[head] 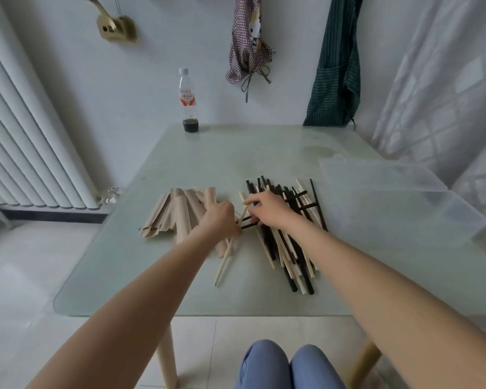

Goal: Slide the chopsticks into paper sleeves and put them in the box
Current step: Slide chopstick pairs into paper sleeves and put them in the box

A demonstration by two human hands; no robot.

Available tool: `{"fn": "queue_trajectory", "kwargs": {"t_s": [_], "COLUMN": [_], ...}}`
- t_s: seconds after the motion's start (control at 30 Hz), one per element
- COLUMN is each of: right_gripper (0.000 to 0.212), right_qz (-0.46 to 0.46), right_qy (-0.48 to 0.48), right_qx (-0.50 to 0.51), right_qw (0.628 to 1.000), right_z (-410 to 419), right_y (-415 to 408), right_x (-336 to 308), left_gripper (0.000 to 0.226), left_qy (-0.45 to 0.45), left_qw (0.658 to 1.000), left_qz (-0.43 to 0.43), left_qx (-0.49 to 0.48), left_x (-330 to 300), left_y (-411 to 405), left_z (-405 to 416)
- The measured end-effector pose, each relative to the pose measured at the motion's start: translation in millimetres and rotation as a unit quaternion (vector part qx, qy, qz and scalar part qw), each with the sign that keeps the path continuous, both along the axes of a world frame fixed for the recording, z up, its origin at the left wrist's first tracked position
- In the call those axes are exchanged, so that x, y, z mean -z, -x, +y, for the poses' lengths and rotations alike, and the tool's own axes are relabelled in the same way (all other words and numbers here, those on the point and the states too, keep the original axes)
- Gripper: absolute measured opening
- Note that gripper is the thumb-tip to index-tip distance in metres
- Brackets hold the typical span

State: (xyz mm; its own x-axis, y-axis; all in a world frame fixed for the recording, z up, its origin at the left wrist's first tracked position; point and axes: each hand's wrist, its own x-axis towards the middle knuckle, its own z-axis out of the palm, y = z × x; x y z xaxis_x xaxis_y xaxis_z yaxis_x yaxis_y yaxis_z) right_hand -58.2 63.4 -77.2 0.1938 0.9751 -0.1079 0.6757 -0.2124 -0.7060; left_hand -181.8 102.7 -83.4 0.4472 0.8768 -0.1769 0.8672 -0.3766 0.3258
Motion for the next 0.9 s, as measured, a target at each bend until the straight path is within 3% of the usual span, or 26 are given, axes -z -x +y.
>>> {"fn": "queue_trajectory", "kwargs": {"t_s": [0.1,0.23,0.37,0.47,0.57,0.63,0.8,0.9], "right_gripper": [0.025,0.007,0.026,0.014,0.021,0.021,0.02,0.012], "right_qz": [0.053,0.19,0.288,0.386,0.418,0.42,0.425,0.415], "right_qy": [0.014,-0.039,-0.087,-0.032,-0.013,-0.022,0.007,0.036], "right_qx": [0.012,0.065,0.157,0.113,0.123,0.158,0.162,0.155], "right_qw": [0.998,0.979,0.941,0.915,0.9,0.893,0.891,0.896], "right_z": [6,8,16,23,36,47,66,66], "right_y": [2,9,4,1,-7,-16,-30,-30], "right_x": [6,9,3,-9,-20,-27,-32,-34], "left_gripper": [0.031,0.038,0.023,0.018,0.019,0.022,0.02,0.019], "left_qy": [0.007,-0.006,-0.045,-0.046,-0.032,-0.056,-0.039,-0.001], "left_qw": [1.0,0.995,0.982,0.967,0.959,0.968,0.991,0.99], "left_qz": [-0.015,-0.103,-0.184,-0.252,-0.279,-0.228,0.034,0.039], "left_qx": [-0.017,-0.015,-0.002,-0.011,-0.037,-0.084,-0.121,-0.132], "left_x": [4,-3,-17,-26,-29,-26,-4,-6], "left_y": [2,5,2,-3,-4,-2,-2,-4], "left_z": [3,7,8,18,39,55,74,76]}}
